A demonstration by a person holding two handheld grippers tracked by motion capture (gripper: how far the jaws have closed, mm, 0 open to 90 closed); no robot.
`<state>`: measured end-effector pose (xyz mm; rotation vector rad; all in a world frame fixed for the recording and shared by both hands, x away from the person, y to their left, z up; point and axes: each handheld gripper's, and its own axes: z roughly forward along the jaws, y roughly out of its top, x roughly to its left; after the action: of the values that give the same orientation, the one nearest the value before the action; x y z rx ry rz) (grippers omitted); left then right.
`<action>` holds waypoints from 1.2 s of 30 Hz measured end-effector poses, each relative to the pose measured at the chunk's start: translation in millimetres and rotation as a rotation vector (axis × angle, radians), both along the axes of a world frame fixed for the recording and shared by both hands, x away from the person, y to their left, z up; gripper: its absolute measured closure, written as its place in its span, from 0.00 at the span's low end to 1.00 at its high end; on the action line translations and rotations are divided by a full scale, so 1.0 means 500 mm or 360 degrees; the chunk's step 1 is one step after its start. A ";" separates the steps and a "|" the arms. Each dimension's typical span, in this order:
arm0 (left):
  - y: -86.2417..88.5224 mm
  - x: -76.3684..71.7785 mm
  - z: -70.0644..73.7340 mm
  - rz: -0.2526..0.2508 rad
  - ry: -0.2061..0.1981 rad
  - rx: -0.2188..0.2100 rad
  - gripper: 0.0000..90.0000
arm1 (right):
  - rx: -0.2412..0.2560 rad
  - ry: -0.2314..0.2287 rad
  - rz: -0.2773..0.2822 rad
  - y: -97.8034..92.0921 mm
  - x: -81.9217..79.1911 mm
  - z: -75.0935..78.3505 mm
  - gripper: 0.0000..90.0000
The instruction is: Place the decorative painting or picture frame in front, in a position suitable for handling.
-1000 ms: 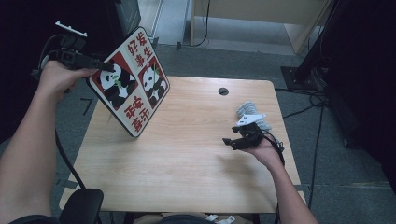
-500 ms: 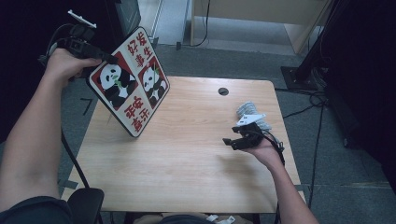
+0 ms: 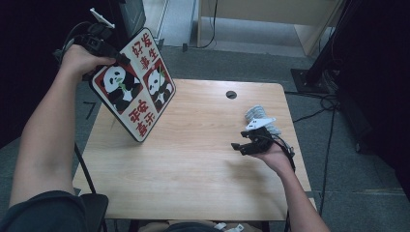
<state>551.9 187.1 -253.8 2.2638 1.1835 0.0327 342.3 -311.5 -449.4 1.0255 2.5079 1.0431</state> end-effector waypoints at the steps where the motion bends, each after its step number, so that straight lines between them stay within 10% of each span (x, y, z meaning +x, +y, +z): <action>1: -0.002 0.004 0.000 0.0014 0.0024 0.0021 0.79 | -0.0005 0.0005 -0.0003 0.001 0.000 -0.001 0.38; 11: -0.013 0.001 0.020 0.0074 0.0122 0.0027 0.88 | -0.0007 0.0004 -0.0006 -0.004 0.001 -0.002 0.38; 25: -0.037 -0.071 0.079 -0.0093 0.0042 0.0009 0.89 | -0.0009 0.0006 -0.0022 -0.008 0.003 -0.002 0.38; 36: -0.172 -0.137 0.102 -0.0316 -0.0013 -0.0013 0.89 | -0.0007 0.0010 -0.0039 -0.013 0.002 -0.003 0.38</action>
<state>483.4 100.9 -203.0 2.3604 0.9480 -0.0392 343.4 -318.2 -450.7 1.0572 2.4951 1.0286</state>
